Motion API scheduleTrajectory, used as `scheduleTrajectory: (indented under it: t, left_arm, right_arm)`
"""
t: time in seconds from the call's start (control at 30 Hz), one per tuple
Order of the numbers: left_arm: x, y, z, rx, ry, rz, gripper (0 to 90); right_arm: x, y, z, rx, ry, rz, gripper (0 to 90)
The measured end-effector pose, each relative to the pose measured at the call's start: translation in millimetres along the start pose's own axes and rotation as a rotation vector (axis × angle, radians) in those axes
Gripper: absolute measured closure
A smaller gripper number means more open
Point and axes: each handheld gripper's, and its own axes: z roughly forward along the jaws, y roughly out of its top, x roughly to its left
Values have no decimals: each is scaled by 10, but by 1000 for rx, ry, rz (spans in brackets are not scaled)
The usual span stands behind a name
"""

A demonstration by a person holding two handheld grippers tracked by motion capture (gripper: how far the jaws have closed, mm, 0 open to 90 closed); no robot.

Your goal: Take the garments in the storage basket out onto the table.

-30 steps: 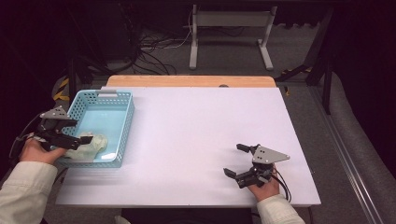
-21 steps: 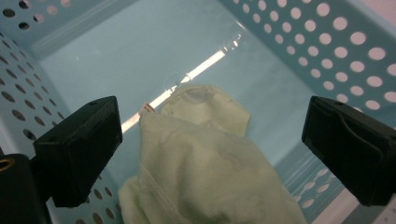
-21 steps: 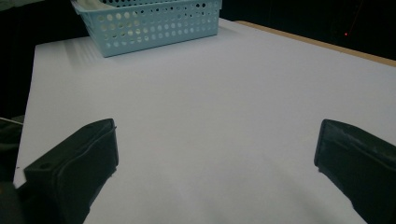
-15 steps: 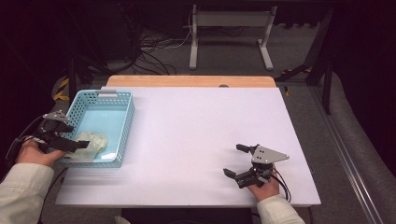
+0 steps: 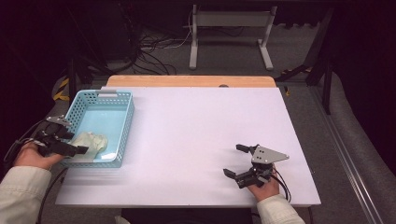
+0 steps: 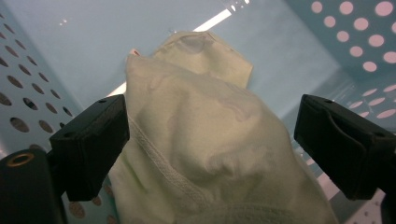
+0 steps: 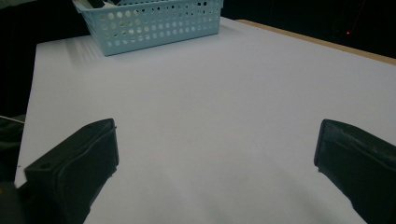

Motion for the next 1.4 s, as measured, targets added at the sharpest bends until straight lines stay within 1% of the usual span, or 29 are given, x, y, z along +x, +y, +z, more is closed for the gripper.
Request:
scheduleTrajectory:
  t: [0.23, 0.33, 0.53, 0.67, 0.77, 0.87, 0.97, 1.0, 1.07, 1.17, 1.27, 1.4]
  left_arm:
    - [-3, -8, 40, 43, -10, -3, 155]
    - [-6, -12, 52, 54, -3, -3, 171]
    - [-2, -28, 78, 89, 11, -3, 267]
    - [0, -36, 85, 100, 12, -5, 357]
    - [-1, -38, 71, 93, 14, 0, 491]
    - [-6, -38, 80, 104, 13, 2, 578]
    - [-16, -36, 93, 118, 16, 3, 684]
    - [-17, -35, 94, 119, 14, 1, 729]
    - [-17, -31, 94, 120, 14, 0, 783]
    - [-17, -28, 87, 116, 13, -5, 812]
    - [-15, -25, 66, 103, 17, -10, 823]
    - [-7, -17, 20, 66, 15, -17, 828]
  right_arm:
    - [1, 0, 1, 2, 2, 1, 7]
    - [1, 0, 2, 1, 1, -1, 7]
    - [2, 0, 0, 1, 3, -3, 12]
    - [2, 0, 1, 1, 3, -2, 12]
    - [2, 0, 1, 1, 3, -2, 12]
    - [1, 0, 1, 1, 4, -2, 12]
    - [2, 0, 1, 1, 5, -2, 12]
    - [1, 0, 1, 1, 5, -2, 13]
    - [1, 0, 1, 1, 5, -1, 13]
    - [2, 0, 1, 1, 5, -1, 13]
    - [2, 1, 1, 1, 5, -1, 13]
    - [2, 1, 1, 1, 5, -1, 13]
